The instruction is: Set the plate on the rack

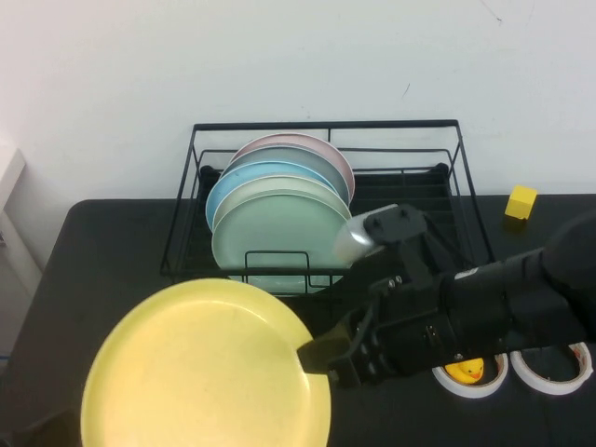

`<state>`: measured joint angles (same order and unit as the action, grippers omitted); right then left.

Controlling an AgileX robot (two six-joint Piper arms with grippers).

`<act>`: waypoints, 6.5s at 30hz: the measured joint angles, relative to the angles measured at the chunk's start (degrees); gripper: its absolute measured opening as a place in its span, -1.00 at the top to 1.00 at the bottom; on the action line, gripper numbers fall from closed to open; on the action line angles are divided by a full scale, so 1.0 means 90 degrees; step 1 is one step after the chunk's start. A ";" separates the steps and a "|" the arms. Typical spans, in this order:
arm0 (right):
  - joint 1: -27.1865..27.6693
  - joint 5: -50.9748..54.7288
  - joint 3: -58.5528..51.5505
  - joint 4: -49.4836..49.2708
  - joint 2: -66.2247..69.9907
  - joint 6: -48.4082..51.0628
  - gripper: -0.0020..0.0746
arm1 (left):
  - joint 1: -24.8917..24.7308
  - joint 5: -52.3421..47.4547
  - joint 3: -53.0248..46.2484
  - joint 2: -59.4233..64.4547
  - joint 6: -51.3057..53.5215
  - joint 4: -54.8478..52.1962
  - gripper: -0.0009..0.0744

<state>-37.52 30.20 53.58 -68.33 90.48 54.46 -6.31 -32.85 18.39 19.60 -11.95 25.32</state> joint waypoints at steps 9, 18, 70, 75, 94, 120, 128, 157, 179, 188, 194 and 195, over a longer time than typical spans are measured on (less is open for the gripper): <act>-0.0335 -0.0944 0.0116 0.0280 -0.0050 0.0025 0.92 | 0.0000 -0.0067 0.0000 0.0000 0.0537 0.0575 -0.18; -0.0341 -0.1862 0.0265 0.0368 0.0145 0.0025 0.92 | 0.0000 -0.0067 0.0000 0.0000 0.0987 0.1018 -0.10; 0.0175 0.0398 0.1298 0.1646 -0.2503 0.1127 -0.06 | 0.0000 0.2085 0.0953 0.1010 1.0613 0.3131 0.74; 0.0175 0.1463 0.1298 0.3668 -0.3128 -0.0013 0.79 | 0.0000 0.1745 0.1491 0.2008 1.2246 0.4452 0.74; 0.0175 0.3562 0.0143 0.7776 -0.4872 -0.3108 0.94 | 0.0000 0.0591 0.3799 0.6492 1.5766 0.6043 0.74; 0.0175 0.4267 -0.0652 0.8577 -0.6133 -0.4345 0.95 | -0.0301 0.0936 0.4190 0.8359 1.8821 0.7935 0.74; 0.0175 0.4267 -0.0652 0.8577 -0.6133 -0.4370 0.95 | -0.0301 0.0950 0.4199 0.8674 1.9017 0.7991 0.74; 0.0175 0.4485 -0.0652 1.0118 -0.6147 -0.5011 0.95 | -0.0301 0.1284 0.4243 0.7176 1.6372 0.8009 0.69; 0.0175 0.0894 -0.3375 0.8848 -0.7978 -0.5728 0.95 | -0.0301 0.2119 0.0965 0.1851 1.1784 0.8087 0.98; 0.0175 0.0853 -0.3601 0.8764 -0.7978 -0.5728 0.95 | -0.0301 0.1790 -0.0494 0.0404 1.1770 0.8087 0.98; 0.0175 0.0847 -0.3601 0.8764 -0.7978 -0.5728 0.95 | -0.0301 0.1397 -0.0644 0.0094 1.1755 0.8087 0.98; 0.0175 0.0847 -0.3601 0.8764 -0.7978 -0.5728 0.95 | -0.0301 0.1382 -0.0644 0.0096 1.1745 0.8075 0.98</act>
<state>-35.94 37.83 21.17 10.55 18.67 2.92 -9.02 -20.41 12.60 20.46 93.75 98.00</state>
